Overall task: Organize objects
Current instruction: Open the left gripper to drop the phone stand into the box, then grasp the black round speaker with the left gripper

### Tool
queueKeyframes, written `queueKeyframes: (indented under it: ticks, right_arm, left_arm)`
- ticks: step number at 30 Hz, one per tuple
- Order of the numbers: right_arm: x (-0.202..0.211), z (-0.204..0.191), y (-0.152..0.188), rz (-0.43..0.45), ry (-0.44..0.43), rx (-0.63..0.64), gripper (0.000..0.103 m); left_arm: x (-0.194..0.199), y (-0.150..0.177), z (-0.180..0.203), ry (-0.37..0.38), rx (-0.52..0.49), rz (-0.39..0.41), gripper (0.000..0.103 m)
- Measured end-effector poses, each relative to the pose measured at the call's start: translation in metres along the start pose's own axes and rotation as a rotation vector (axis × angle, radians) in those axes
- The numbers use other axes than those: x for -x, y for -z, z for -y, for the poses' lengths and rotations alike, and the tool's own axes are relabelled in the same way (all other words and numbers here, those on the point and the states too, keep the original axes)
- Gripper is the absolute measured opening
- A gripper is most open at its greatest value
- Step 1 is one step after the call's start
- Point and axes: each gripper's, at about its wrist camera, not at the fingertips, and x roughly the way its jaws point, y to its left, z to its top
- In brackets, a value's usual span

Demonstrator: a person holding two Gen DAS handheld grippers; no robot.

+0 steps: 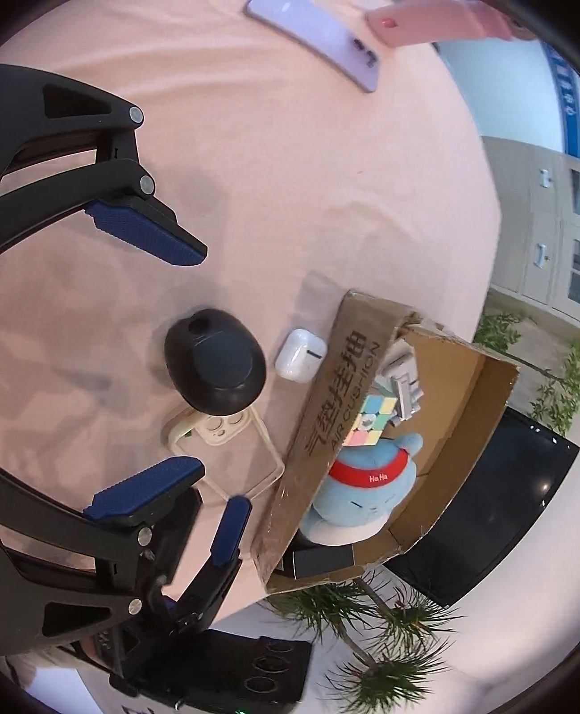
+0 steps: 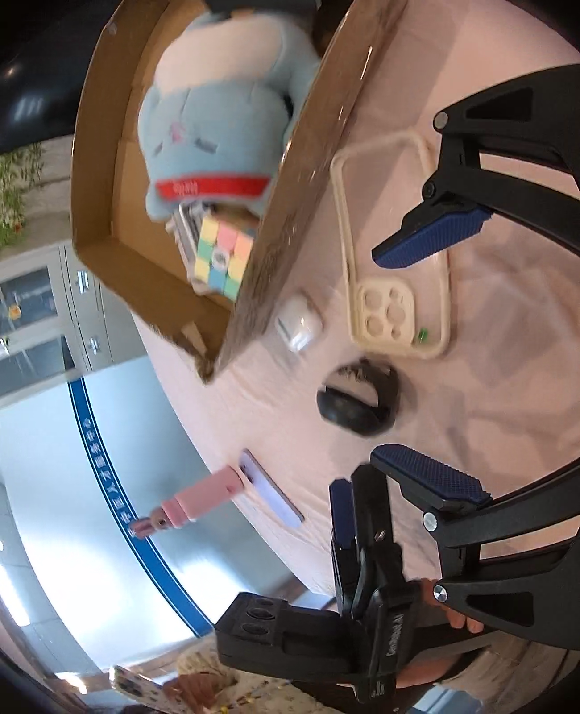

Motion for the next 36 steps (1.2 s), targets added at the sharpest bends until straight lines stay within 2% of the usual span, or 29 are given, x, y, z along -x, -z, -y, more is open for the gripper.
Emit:
queueKeyframes:
  ticks: [2, 4, 6, 12, 13, 16, 18, 22, 29, 32, 36]
  right_arm:
    - [-0.008, -0.008, -0.006, -0.01, -0.014, 0.021, 0.08]
    - [-0.017, -0.009, -0.014, -0.02, -0.023, 0.011, 0.08]
    - [-0.03, -0.005, -0.02, -0.041, -0.025, -0.007, 0.08]
    - [-0.065, -0.015, -0.022, -0.112, -0.038, 0.032, 0.058]
    - [-0.071, -0.018, -0.021, -0.128, -0.032, 0.037, 0.051]
    - [-0.075, -0.023, -0.017, -0.131, -0.021, 0.046, 0.051]
    - [-0.073, -0.025, -0.015, -0.135, -0.012, 0.061, 0.05]
    - [-0.06, -0.031, -0.004, -0.146, 0.02, 0.099, 0.05]
    - [-0.024, -0.041, 0.027, -0.153, 0.092, 0.141, 0.05]
    - [-0.004, -0.033, 0.042, -0.155, 0.099, 0.103, 0.05]
    - [0.011, -0.027, 0.056, -0.147, 0.098, 0.052, 0.05]
  left_arm:
    - [0.006, -0.003, -0.006, -0.034, 0.018, 0.027, 0.085]
    - [0.01, -0.007, -0.017, -0.013, 0.054, 0.031, 0.085]
    - [0.014, -0.01, -0.024, -0.024, 0.068, 0.043, 0.085]
    - [0.007, -0.013, -0.02, -0.005, 0.039, 0.009, 0.085]
    - [0.005, -0.013, -0.018, 0.0, 0.035, 0.007, 0.085]
    - [-0.001, -0.012, -0.012, -0.001, 0.009, -0.011, 0.085]
    - [-0.005, -0.01, -0.009, 0.004, -0.004, -0.027, 0.085]
    - [-0.012, -0.002, 0.001, 0.059, -0.02, -0.06, 0.085]
    - [-0.027, 0.02, 0.04, 0.167, -0.092, -0.15, 0.085]
    - [-0.037, 0.032, 0.057, 0.213, -0.129, -0.205, 0.085]
    - [-0.041, 0.04, 0.071, 0.26, -0.156, -0.242, 0.085]
